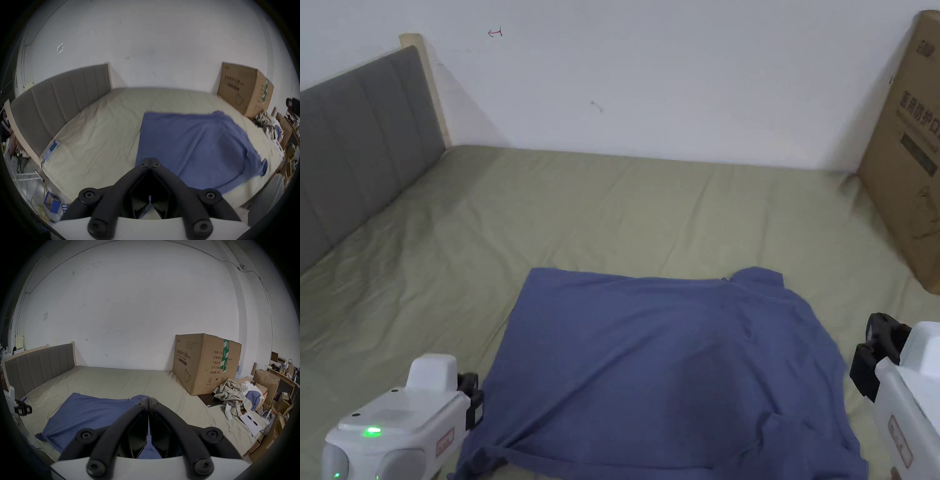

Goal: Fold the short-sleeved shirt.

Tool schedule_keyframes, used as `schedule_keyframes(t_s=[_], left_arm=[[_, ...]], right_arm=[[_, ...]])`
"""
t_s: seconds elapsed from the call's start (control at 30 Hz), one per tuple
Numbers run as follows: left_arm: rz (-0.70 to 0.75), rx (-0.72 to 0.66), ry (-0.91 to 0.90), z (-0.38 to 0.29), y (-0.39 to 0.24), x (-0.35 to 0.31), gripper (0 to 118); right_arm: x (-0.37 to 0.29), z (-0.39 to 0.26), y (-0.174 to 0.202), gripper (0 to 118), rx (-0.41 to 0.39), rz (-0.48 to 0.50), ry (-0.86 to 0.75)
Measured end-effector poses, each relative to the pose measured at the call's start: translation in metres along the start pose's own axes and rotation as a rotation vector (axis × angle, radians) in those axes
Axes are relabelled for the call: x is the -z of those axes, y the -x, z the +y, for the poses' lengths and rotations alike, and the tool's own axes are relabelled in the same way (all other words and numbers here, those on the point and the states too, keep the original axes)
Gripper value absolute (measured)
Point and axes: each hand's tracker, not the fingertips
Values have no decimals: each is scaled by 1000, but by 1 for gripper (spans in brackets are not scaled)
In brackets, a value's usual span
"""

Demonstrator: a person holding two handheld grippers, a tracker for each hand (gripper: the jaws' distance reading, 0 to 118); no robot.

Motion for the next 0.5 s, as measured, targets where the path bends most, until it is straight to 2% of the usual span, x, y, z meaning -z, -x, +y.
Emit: schedule_keyframes(t_s=[0.07,0.1,0.13,0.17,0.2,0.23,0.27,0.43,0.47,0.5], left_arm=[[3,-11,81,-15,9,11,4],[16,-28,138,-21,13,18,13],[9,-37,181,-25,15,23,29],[3,-61,211,-32,19,26,54],[9,-86,249,-37,21,32,88],[7,-94,276,-40,22,35,104],[4,-90,280,-43,21,38,109],[36,-21,282,-60,12,53,106],[42,-14,284,-63,9,58,99],[39,-6,285,-65,8,63,78]], right_arm=[[2,-3,1,0,1,4,12],[4,-5,2,0,2,8,20],[5,-6,2,0,2,9,26],[6,-8,3,0,3,11,34],[8,-10,3,0,2,15,41],[9,-11,3,0,1,19,47],[10,-13,4,0,-2,20,54],[13,-18,2,0,-2,16,77],[13,-19,1,0,-2,13,81],[12,-20,0,0,0,9,85]])
